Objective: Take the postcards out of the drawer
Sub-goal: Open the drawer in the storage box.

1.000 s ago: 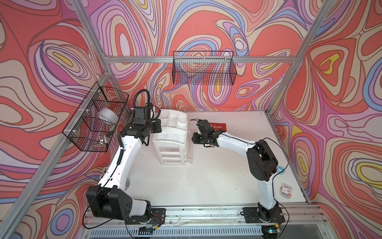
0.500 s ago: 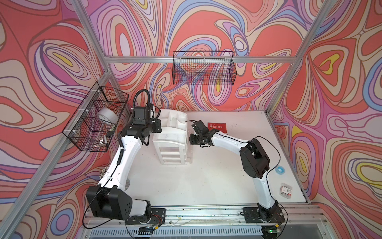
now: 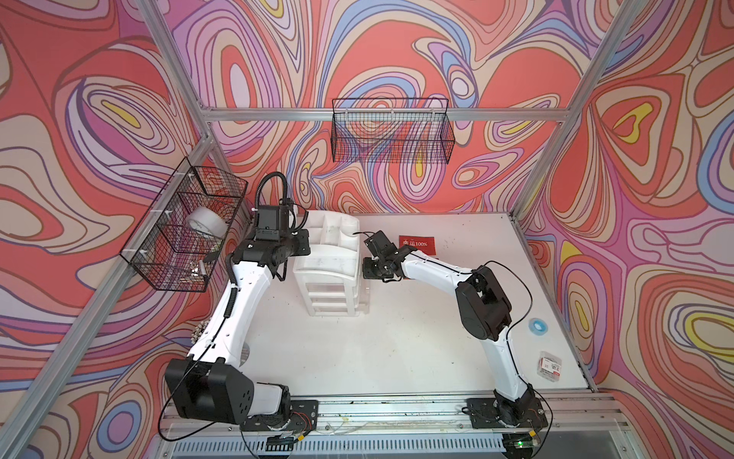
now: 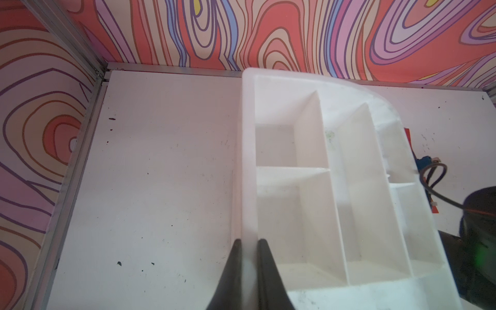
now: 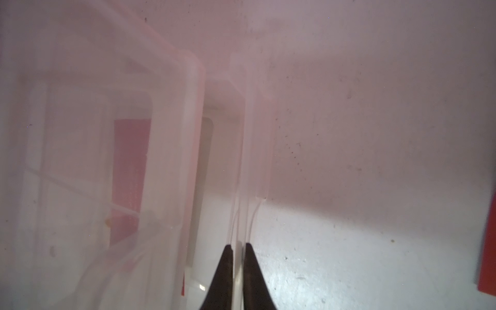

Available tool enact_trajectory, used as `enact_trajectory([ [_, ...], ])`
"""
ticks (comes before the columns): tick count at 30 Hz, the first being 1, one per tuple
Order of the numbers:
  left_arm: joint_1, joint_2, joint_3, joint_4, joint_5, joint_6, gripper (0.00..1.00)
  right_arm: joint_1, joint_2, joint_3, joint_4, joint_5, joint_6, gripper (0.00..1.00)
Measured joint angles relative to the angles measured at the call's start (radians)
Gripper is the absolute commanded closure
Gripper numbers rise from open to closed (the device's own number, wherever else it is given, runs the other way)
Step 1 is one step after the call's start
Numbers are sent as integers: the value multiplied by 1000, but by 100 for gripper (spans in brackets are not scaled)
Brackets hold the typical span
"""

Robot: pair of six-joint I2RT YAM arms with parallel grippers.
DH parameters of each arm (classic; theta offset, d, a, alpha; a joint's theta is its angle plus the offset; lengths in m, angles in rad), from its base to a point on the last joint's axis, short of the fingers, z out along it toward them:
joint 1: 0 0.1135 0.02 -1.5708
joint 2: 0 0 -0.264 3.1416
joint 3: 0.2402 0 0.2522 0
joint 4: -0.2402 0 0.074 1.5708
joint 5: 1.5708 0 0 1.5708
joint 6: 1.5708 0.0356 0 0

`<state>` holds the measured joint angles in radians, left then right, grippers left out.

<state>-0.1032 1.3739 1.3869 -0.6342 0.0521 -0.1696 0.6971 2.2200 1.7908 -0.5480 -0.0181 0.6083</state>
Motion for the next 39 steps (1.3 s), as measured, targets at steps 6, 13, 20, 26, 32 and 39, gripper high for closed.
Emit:
enact_trajectory([
  [6, 0, -8, -7, 2, -8, -7, 100, 3, 8, 26, -38, 23, 2, 94],
  [13, 0, -13, -11, 1, -13, -7, 100, 0, 5, 32, -85, 76, -27, 95],
  [20, -1, -24, -17, -5, -36, -7, 100, -51, -53, -37, -112, 106, -57, 95],
  [26, -1, -25, -18, -6, -45, -7, 100, -104, -101, -115, -111, 102, -73, 95],
  [32, -1, -25, -18, -6, -45, -7, 100, -108, -109, -135, -92, 93, -78, 92],
  [39, -1, -25, -19, -6, -46, -7, 100, -112, -119, -142, -85, 80, -91, 75],
])
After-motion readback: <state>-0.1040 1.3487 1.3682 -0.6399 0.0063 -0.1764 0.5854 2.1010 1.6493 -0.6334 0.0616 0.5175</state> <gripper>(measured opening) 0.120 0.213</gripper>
